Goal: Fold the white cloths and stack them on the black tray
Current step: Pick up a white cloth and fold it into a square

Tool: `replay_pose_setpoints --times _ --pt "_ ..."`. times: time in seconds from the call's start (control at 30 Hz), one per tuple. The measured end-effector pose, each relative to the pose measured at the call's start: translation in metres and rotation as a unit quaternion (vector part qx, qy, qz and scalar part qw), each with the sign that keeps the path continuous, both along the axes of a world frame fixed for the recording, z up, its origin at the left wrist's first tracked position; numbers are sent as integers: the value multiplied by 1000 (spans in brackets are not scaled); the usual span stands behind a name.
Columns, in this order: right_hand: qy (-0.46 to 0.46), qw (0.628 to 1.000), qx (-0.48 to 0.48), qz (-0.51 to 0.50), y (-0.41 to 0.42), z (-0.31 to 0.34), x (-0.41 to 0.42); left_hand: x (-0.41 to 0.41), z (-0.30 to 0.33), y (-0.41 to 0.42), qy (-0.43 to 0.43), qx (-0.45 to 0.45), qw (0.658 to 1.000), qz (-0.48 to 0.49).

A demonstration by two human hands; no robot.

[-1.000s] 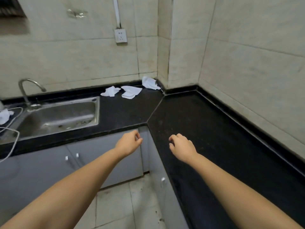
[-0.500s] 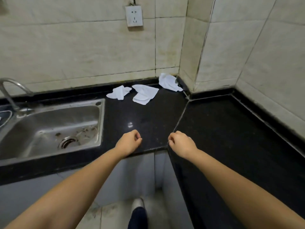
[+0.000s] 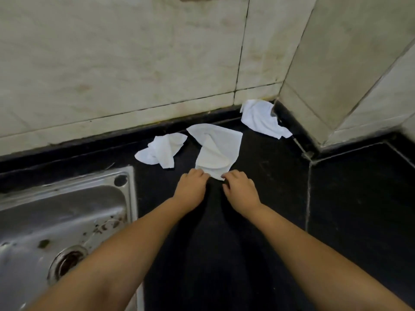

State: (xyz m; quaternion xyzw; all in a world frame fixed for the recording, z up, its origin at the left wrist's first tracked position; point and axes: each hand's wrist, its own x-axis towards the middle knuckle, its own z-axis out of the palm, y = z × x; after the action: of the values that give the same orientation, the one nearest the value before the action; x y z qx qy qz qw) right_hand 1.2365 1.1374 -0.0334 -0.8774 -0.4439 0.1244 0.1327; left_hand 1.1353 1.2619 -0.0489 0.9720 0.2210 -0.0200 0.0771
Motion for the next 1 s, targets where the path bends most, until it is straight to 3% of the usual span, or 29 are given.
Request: replay_pose_setpoints --times 0.3,0.4,0.57,0.7,0.87,1.0 --pt "-37 999 -21 -21 37 -26 20 24 -21 39 -31 136 986 -88" --pt "-13 999 34 -7 38 -7 17 22 -13 41 -54 138 985 -83" --pt "117 971 189 -89 8 49 21 -1 18 36 -124 66 990 -22" --pt "119 941 283 -144 -27 98 42 -14 56 34 -185 35 982 18" --pt "131 941 280 -136 -63 135 63 -25 103 24 -259 -5 964 60" --pt "141 936 304 -106 -88 155 53 -36 134 -3 -315 -142 931 119"
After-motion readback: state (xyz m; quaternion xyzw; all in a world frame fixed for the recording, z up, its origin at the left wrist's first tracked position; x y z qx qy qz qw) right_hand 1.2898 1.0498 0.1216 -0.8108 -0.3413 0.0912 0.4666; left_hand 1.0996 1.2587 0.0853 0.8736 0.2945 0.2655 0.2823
